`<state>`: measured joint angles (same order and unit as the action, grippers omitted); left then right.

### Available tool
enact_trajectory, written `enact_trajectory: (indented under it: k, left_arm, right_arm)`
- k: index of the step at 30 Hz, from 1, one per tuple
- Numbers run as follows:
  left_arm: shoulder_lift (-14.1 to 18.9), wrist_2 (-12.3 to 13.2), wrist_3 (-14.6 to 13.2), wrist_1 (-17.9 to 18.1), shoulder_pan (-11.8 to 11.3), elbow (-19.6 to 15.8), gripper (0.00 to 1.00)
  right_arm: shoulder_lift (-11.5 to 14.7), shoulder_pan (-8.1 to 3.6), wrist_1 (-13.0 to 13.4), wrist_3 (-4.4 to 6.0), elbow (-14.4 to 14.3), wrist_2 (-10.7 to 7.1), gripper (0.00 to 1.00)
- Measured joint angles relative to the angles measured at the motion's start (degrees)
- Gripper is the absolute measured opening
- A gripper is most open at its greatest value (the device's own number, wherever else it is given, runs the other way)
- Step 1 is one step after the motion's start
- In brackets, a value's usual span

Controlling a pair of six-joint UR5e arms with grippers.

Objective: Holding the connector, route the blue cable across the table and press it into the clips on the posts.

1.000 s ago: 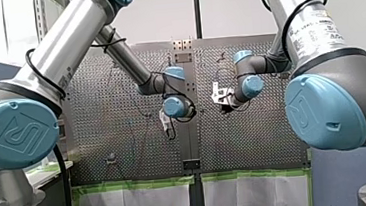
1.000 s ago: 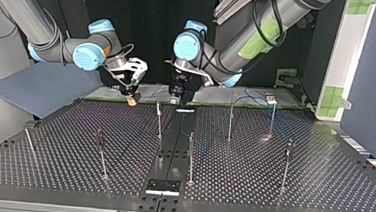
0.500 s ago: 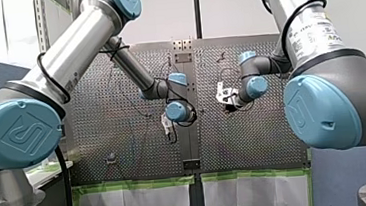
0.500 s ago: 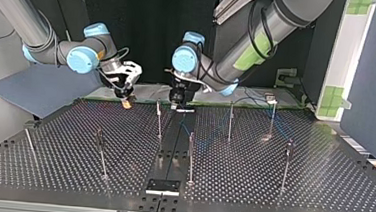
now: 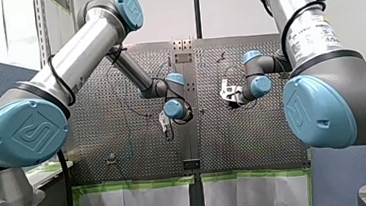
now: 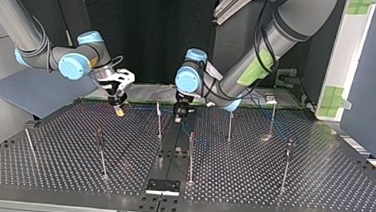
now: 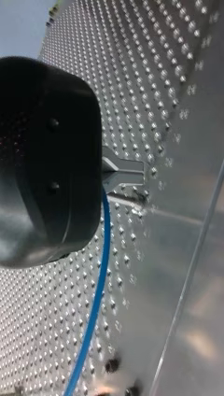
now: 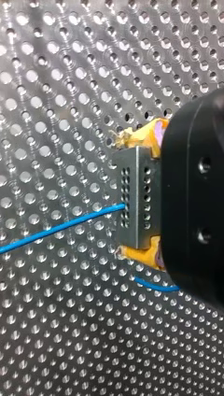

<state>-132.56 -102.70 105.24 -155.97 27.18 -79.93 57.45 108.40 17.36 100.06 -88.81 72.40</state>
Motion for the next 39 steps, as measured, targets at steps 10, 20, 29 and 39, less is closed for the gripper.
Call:
enact_trajectory:
  k: [10, 20, 29, 39]
  left_arm:
    - [0.02, -1.92, -1.93, -4.6, 0.35, 3.96, 0.95]
    - [0.06, -3.8, -1.83, -9.77, 1.96, 4.09, 1.0]
    - [0.49, -6.61, -2.1, -12.06, 3.88, 4.03, 1.0]
    - [4.5, -8.86, -2.97, -12.59, 6.46, 0.9, 1.0]
  right_arm:
    - [-0.56, -0.93, 0.3, -0.31, 0.75, -0.45, 0.0]
    - [-0.67, -1.51, 0.75, -1.24, 0.81, -0.86, 0.0]
    - [-0.73, -1.63, 0.74, -2.09, 0.79, -1.09, 0.0]
    - [-0.81, -1.64, 0.67, -2.5, 0.78, -1.11, 0.0]
